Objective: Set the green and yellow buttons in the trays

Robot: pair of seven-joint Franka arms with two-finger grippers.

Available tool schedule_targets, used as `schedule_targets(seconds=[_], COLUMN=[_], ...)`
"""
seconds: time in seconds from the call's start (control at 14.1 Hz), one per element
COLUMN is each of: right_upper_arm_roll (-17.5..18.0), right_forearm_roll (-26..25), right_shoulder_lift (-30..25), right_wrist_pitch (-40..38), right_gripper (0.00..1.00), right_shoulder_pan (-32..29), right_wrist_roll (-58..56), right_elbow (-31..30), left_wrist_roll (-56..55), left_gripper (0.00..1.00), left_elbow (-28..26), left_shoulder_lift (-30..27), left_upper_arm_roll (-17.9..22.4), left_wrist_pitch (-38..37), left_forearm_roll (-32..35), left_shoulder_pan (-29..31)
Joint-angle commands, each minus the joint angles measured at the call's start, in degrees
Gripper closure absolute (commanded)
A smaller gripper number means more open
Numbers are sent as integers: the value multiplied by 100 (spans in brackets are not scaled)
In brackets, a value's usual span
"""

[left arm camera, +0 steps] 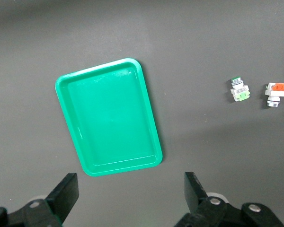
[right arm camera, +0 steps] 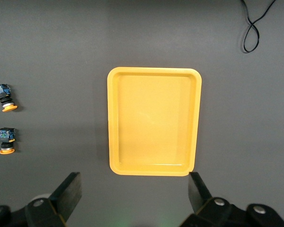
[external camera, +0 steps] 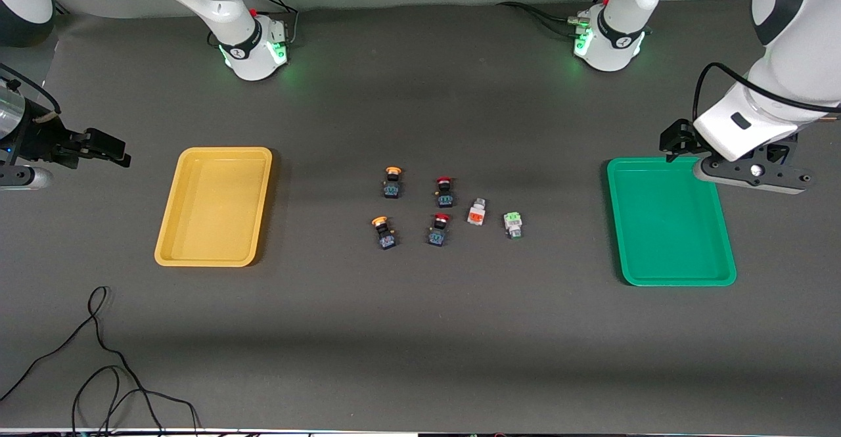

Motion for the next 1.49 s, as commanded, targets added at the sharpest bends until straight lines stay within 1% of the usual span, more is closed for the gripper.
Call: schedule_targets(seconds=[0.0, 0.21, 0.5, 0.57, 0.71, 1.0, 1.14, 1.42], right_upper_arm_roll=[-52, -52, -52, -26, -26, -26, -26, -26], right_forearm_roll=[-112, -112, -112, -104, -60, 11, 124, 160], right_shoulder_lift=[105, 202, 141, 106, 27, 61, 166, 658], right_wrist_pitch=[-95, -103, -191, -191, -191, -69, 220, 941], right_gripper=[0, 0, 0, 0, 0, 0, 0, 0], right_shoulder_pan=[68, 59, 94, 138, 471, 1734, 2411, 3739], right_wrist_roll=[-72, -99, -55, -37, 277, 1831, 2788, 4459], right_elbow=[175, 262, 175, 96, -27, -124, -194, -238], left_wrist_roll=[90, 90, 99, 99, 90, 99, 99, 99], left_gripper=[0, 0, 0, 0, 0, 0, 0, 0], left_elbow=[127, 127, 136, 136, 136, 136, 127, 127], left_shoulder_lift=[52, 52, 61, 61, 61, 61, 61, 61], left_upper_arm_roll=[13, 13, 13, 13, 13, 13, 13, 21], left_wrist_pitch=[-136, -128, -128, -128, -128, -128, -128, -136], left_forearm_roll=[-62, -62, -71, -71, -71, -71, -71, -71], left_shoulder_pan=[11, 11, 11, 19, 19, 19, 19, 37])
